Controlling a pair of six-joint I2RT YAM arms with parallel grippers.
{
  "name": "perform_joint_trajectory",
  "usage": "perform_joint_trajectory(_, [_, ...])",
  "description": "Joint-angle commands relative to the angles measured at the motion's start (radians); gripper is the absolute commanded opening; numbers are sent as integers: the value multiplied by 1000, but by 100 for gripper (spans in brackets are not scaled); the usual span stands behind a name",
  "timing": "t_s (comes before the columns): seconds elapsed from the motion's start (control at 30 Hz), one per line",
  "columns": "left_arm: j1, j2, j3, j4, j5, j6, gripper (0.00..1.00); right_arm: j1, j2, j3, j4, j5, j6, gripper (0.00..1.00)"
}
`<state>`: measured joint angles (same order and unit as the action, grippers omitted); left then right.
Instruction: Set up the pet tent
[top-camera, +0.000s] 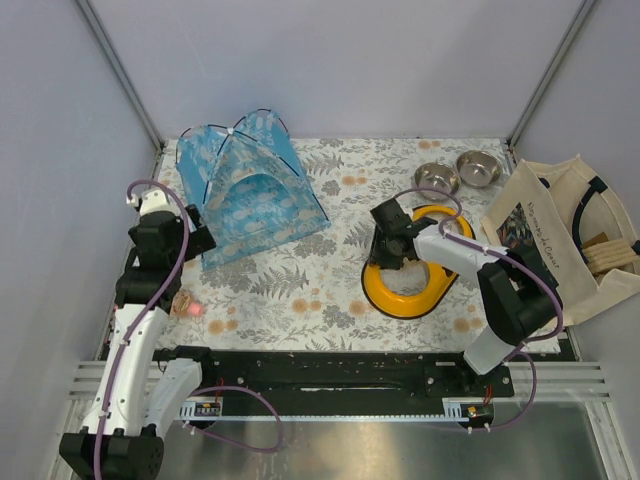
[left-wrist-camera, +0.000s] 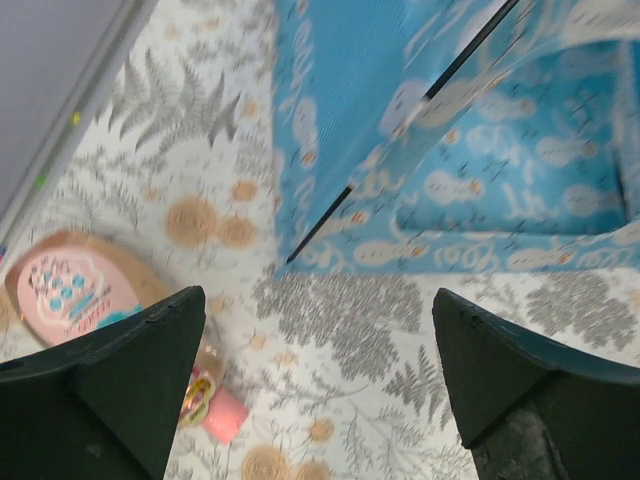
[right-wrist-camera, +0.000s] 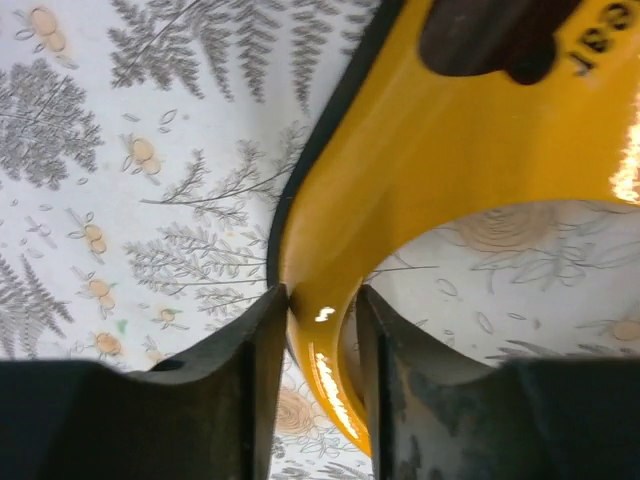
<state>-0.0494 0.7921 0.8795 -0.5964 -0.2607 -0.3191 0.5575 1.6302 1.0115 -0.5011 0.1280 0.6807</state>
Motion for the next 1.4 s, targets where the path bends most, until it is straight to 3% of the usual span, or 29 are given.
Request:
perform_joint_trajectory(0.0, [16, -40, -60, -91, -68, -78, 99, 10, 10, -36, 70, -123, -24, 31])
perform_joint_trajectory(0.1, [19, -62, -71, -91, -43, -78, 99, 33, -1, -44, 96, -209, -36, 9])
perform_joint_trajectory(0.2, [19, -59, -65, -91, -22, -81, 99, 76, 3, -13, 92, -254, -85, 0])
perform_joint_trajectory(0.37, [19, -56, -39, -100, -8, -78, 99, 91, 0, -4, 114, -284, -60, 0])
perform_joint_trajectory(0.5, [19, -57, -33, -102, 8, -78, 99, 91, -3, -10, 179, -411, -69, 0])
perform_joint_trajectory(0.77, [19, -62, -36, -100, 44, -97, 99, 88, 56, 6, 171, -539, -222, 0])
perform_joint_trajectory(1.27, [19, -59, -27, -106, 77, -118, 99, -25, 62, 1, 323, -743, -147, 0])
perform_joint_trajectory(1.3, [17, -57, -25, -106, 80, -123, 99, -31, 72, -5, 343, -761, -126, 2])
perform_joint_trajectory(1.37, [19, -51, -20, -106, 84, -127, 99, -36, 82, -1, 340, -722, -110, 22])
